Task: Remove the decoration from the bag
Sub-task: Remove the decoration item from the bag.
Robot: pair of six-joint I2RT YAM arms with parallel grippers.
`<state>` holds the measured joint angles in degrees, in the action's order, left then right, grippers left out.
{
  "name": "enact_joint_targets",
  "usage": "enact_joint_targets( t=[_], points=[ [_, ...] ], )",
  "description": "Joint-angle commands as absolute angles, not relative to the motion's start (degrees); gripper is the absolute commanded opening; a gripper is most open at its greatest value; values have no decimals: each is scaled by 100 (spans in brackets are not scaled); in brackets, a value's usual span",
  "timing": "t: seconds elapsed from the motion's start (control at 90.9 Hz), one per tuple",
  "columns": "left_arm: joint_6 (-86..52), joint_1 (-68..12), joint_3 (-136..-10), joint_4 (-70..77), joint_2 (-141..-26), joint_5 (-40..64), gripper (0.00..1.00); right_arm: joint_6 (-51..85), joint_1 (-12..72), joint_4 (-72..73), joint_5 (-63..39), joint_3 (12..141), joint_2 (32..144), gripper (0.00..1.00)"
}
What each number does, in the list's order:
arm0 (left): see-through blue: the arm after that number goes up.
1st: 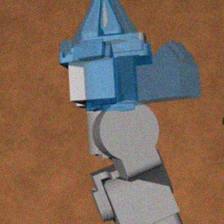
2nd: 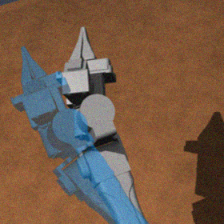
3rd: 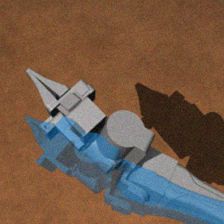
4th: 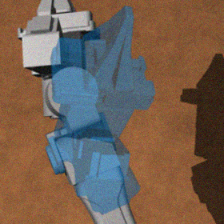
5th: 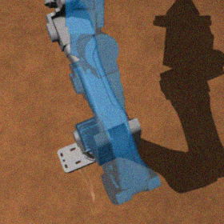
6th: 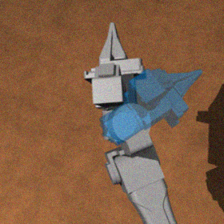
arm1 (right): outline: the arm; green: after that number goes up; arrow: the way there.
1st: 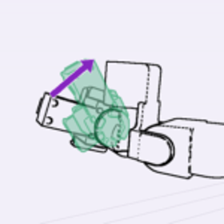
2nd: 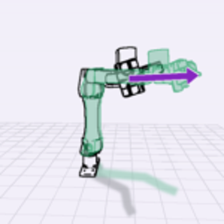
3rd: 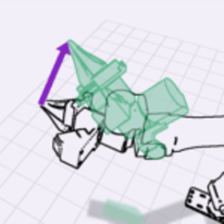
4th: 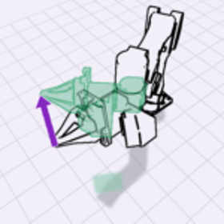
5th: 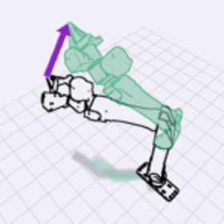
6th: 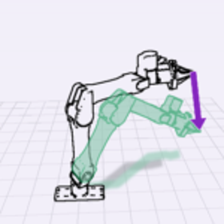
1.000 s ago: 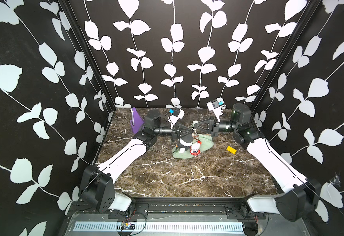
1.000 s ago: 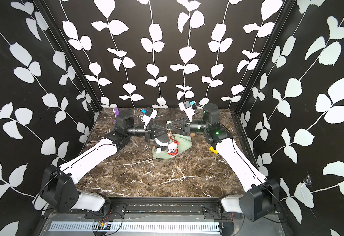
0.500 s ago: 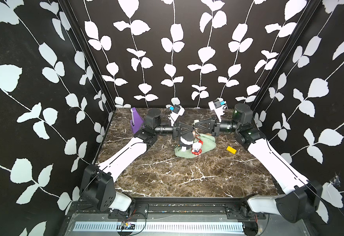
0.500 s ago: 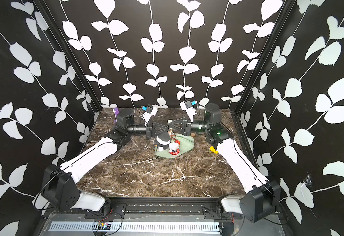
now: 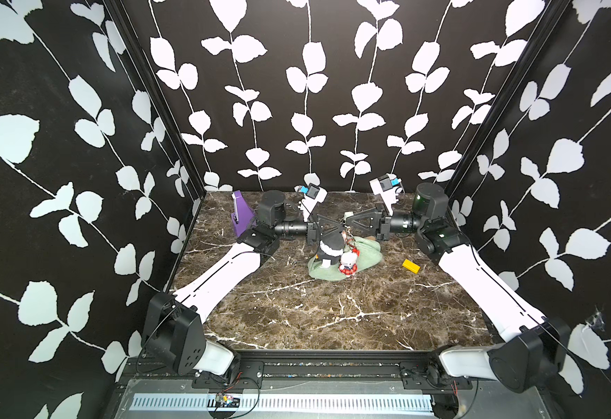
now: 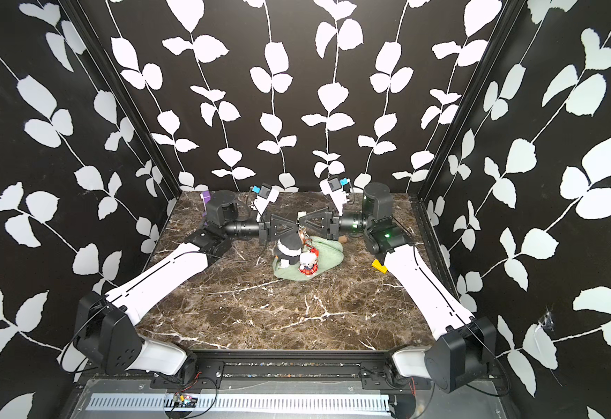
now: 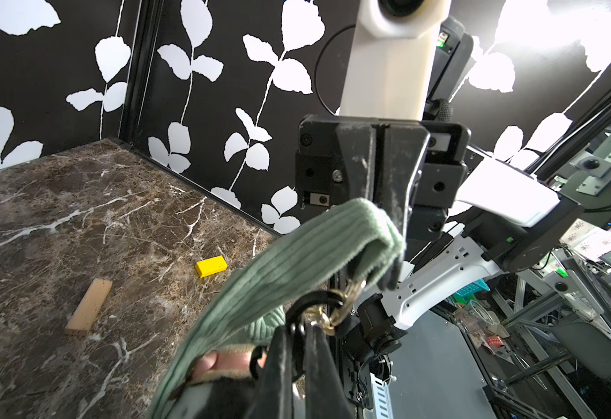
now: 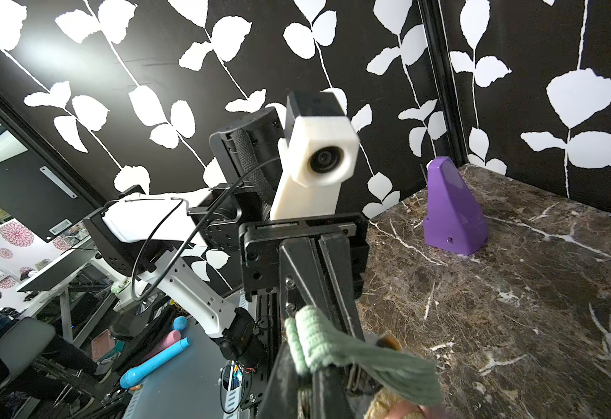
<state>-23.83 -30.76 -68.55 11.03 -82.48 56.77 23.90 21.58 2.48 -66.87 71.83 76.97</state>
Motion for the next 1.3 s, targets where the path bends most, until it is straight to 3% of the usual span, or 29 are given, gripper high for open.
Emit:
enact_joint_targets(
  t=[0.0, 0.484, 0.66, 0.946, 1.287],
  points=[
    [-2382, -3070, -7183, 1215, -8186, 5401, 0, 2478, 2214, 266, -7114, 7293, 7806, 0],
    [-2447, -3199, -7348, 1180, -8046, 5087, 0, 2492, 2219, 213, -7231, 7306, 7852, 0],
    [-2065, -3195, -7411, 558, -7916, 4563, 0, 2405, 2222, 148, -7128, 7295, 7751, 0],
    [-1668, -3199, -7610, -221, -7795, 4175, 0, 2215, 2005, -261, -5904, 7184, 7297, 0],
    [-1517, -3027, -7699, -1169, -7817, 2157, 0, 2388, 1759, -202, -5668, 6908, 7083, 0]
  ],
)
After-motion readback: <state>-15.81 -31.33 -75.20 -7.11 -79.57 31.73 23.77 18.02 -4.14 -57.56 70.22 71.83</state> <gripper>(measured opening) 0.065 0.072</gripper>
